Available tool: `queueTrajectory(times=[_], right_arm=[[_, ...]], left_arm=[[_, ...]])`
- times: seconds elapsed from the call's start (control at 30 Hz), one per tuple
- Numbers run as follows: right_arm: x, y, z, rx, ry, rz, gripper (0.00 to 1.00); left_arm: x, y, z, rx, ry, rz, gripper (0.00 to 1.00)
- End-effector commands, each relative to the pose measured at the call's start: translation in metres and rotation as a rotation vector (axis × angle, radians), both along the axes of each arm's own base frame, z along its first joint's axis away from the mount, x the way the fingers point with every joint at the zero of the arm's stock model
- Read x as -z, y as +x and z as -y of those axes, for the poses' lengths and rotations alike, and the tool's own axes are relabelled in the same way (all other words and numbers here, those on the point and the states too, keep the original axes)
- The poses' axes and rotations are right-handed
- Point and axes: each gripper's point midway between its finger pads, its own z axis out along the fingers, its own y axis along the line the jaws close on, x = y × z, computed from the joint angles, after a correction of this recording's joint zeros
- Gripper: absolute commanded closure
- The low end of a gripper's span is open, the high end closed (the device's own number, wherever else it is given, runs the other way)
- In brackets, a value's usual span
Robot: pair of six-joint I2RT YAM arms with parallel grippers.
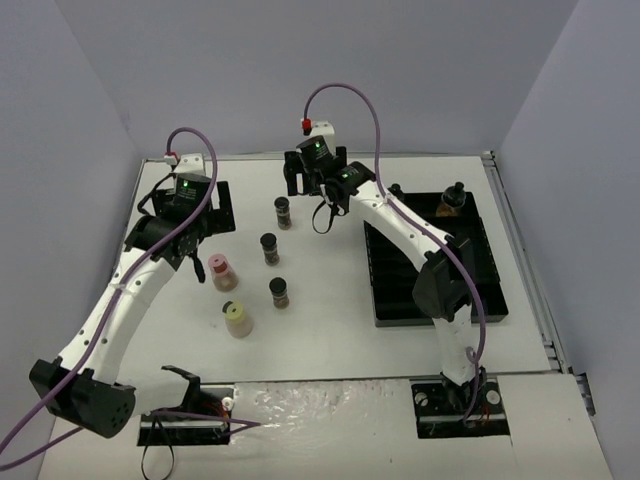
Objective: Organize the condiment bottles
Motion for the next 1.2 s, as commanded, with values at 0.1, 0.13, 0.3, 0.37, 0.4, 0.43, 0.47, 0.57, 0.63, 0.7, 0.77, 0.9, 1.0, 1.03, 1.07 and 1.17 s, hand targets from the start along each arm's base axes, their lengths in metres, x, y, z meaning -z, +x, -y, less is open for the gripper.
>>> queueTrajectory(times=[0.1,0.13,0.3,0.37,0.4,0.43,0.47,0.57,0.63,0.7,0.77,0.9,1.0,1.03,1.07,1.17], right_arm=[[0.009,0.014,-0.040,-0.075,0.034,0.020,0.12],[0.015,0.015,-0.044,-0.081,0.032,0.015,0.12],[0.024,0.017,-0.060,-0.109,0.048,0.018,0.12],[0.027,0.017,-0.065,-0.120,0.056,0.015,0.12],[0.028,0.017,-0.068,-0.121,0.056,0.017,0.12],[0.028,0.017,-0.069,-0.123,0.057,0.018,0.12],[0.028,0.016,-0.070,-0.125,0.058,0.020,0.12],[0.028,0.015,-0.073,-0.127,0.061,0.019,0.12],[0.031,0.016,-0.076,-0.135,0.064,0.015,0.12],[0.033,0.015,-0.080,-0.145,0.064,0.013,0.12],[0.040,0.015,-0.084,-0.149,0.061,0.007,0.12],[0.039,0.020,-0.095,-0.156,0.076,0.022,0.12],[0.039,0.021,-0.105,-0.166,0.087,0.034,0.12],[0.039,0.022,-0.108,-0.169,0.091,0.037,0.12],[0.039,0.023,-0.109,-0.166,0.094,0.039,0.12],[0.040,0.024,-0.114,-0.166,0.107,0.040,0.12]], left_arm=[[-0.050,-0.012,-0.014,-0.058,-0.030,0.149,0.03],[-0.051,-0.013,-0.014,-0.058,-0.031,0.151,0.03],[-0.048,-0.014,-0.015,-0.058,-0.025,0.144,0.03],[-0.043,-0.013,-0.015,-0.057,-0.024,0.135,0.03],[-0.043,-0.014,-0.014,-0.055,-0.025,0.136,0.03],[-0.042,-0.014,-0.014,-0.055,-0.025,0.135,0.03],[-0.041,-0.014,-0.014,-0.055,-0.024,0.134,0.03],[-0.039,-0.013,-0.014,-0.054,-0.023,0.131,0.03],[-0.037,-0.014,-0.014,-0.053,-0.021,0.128,0.03],[-0.037,-0.013,-0.014,-0.053,-0.022,0.128,0.03],[-0.036,-0.014,-0.014,-0.052,-0.020,0.126,0.03],[-0.033,-0.014,-0.014,-0.054,-0.019,0.122,0.03],[-0.033,-0.014,-0.014,-0.055,-0.020,0.122,0.03],[-0.033,-0.014,-0.014,-0.056,-0.021,0.122,0.03],[-0.033,-0.014,-0.014,-0.056,-0.021,0.124,0.03],[-0.035,-0.015,-0.016,-0.059,-0.018,0.128,0.03]])
